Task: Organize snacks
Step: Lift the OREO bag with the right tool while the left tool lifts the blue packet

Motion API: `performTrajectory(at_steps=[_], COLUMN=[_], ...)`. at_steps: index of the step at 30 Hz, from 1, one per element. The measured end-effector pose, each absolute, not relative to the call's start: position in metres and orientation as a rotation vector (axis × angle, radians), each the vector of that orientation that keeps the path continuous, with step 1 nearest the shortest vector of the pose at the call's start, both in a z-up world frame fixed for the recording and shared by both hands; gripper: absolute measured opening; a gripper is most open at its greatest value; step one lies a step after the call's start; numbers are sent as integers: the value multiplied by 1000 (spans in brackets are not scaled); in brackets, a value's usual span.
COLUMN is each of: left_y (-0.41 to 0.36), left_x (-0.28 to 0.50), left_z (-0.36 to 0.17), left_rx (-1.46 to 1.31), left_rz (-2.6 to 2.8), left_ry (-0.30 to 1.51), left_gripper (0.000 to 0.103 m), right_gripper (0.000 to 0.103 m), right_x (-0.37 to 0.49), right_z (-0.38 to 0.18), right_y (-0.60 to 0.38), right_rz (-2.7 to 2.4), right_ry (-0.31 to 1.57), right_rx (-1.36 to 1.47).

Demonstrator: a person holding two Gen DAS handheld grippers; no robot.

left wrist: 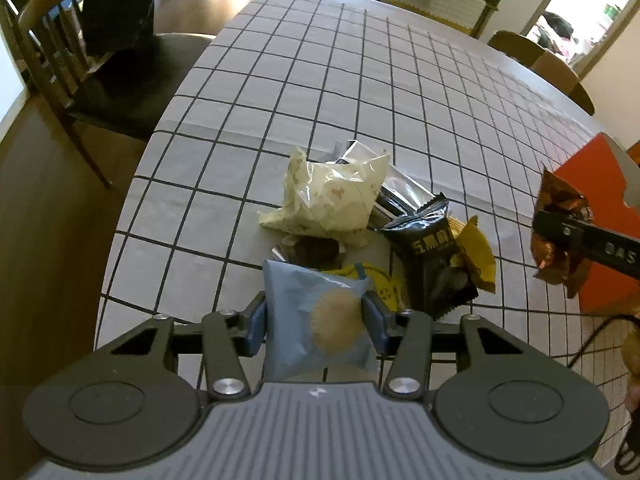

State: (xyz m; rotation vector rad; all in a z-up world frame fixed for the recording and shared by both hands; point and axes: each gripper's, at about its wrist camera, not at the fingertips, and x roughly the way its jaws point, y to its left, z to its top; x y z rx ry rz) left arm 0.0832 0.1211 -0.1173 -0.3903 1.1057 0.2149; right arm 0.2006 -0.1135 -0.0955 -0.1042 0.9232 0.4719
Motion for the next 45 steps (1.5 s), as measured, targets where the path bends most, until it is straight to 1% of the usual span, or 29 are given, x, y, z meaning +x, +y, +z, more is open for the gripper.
performTrajectory(at_steps=[8, 11, 12, 14, 16, 18, 22, 30, 32, 33, 35, 36, 37, 38, 40, 41, 42, 44, 45], left_y=[118, 119, 120, 121, 121, 117, 108, 91, 91, 92, 93, 93, 92, 92, 91, 92, 94, 97, 98], left_x=[76, 78, 79, 79, 78, 78, 81, 87, 86, 85, 83, 82, 81, 80, 77, 76, 75, 71, 69], left_z=[-118, -120, -121, -123, -125, -127, -130, -130, -132, -131, -131, -130, -130, -129, -129, -129, -128, -123, -121], left_rx=[-342, -329, -330, -333, -323, -287, -233, -124, -131, -143, -152, -149, -150, -149, -133, -133, -148, -166, -168], left_rz=[188, 183, 183, 180, 170, 164, 157, 135, 122, 108, 93, 89, 81, 81, 94, 99, 99, 101, 99], left_ry=[1095, 1094, 1097, 1106, 1110, 1115, 1123, 1104, 1101, 1098, 1091, 1088, 1084, 1080, 1075, 1073, 1073, 1058, 1048], left_gripper=[51, 57, 61, 67, 71, 73, 76, 76, 71, 63, 59, 54, 46, 43, 33, 31, 27, 26, 20], right_gripper=[49, 49, 49, 49, 49, 49, 49, 49, 49, 49, 49, 49, 49, 49, 49, 49, 49, 49, 49], right_x=[166, 157, 155, 150, 145, 142, 136, 129, 127, 126, 124, 124, 123, 122, 120, 118, 117, 113, 111], right_z=[-83, -82, -83, -84, -85, -85, -85, -83, -82, -81, -80, -80, -79, -78, -76, -75, -73, -70, -68], right_y=[-129, -133, -135, -138, -140, -142, -145, -149, -149, -150, -151, -151, -152, -152, -153, -154, -154, -154, -155], right_rz=[458, 444, 440, 432, 426, 421, 411, 395, 391, 389, 384, 382, 379, 377, 374, 375, 374, 371, 370], right_ry=[912, 912, 914, 916, 918, 919, 921, 915, 913, 912, 910, 909, 908, 908, 903, 899, 897, 893, 890], right_rx=[-60, -44, -40, -31, -24, -17, -13, -17, -18, -18, -19, -21, -23, -24, -27, -31, -35, -42, -44])
